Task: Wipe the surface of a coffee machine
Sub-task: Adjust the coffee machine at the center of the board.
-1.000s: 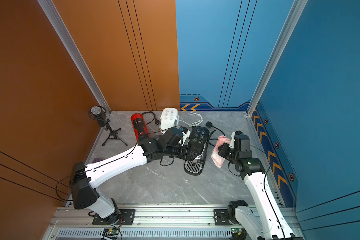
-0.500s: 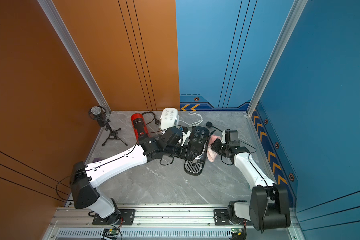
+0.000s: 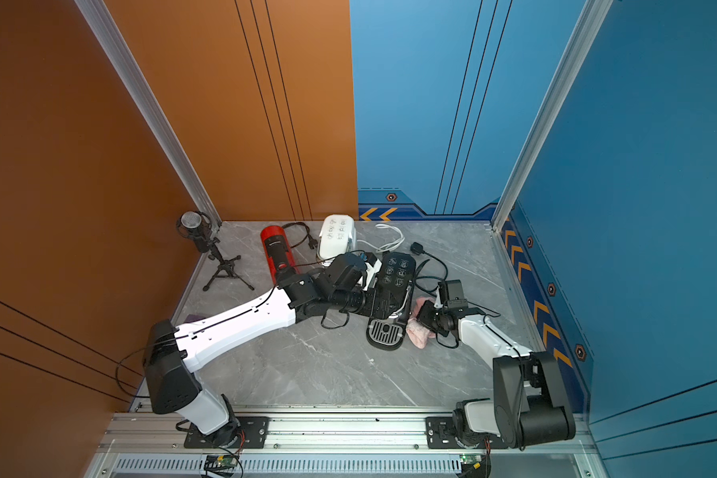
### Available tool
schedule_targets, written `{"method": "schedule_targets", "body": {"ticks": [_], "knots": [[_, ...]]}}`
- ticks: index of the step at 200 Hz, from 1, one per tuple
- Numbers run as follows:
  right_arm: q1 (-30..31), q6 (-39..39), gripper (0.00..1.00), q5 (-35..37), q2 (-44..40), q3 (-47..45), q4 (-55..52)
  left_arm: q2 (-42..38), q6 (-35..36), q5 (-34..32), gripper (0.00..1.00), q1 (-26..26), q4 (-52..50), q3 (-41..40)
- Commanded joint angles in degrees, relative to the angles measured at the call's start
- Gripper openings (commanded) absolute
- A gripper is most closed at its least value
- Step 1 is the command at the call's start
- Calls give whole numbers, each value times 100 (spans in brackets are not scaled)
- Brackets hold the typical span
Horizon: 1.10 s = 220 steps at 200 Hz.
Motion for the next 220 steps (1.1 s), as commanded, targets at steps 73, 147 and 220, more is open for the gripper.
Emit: {"method": "schedule_targets", "body": {"ticks": [73,147,220], "knots": [[-235,-445,0,150,-1029,629,-1384,69,-291,-28,99,-504,-54,72],[-428,-697,0,302,-1532,1130,-2145,296,-421,-112,100,-853,289,257],[-1382,-699,0,-187,-2189,1199,-2595,826,-297,-41,100,-986,342,821]]}}
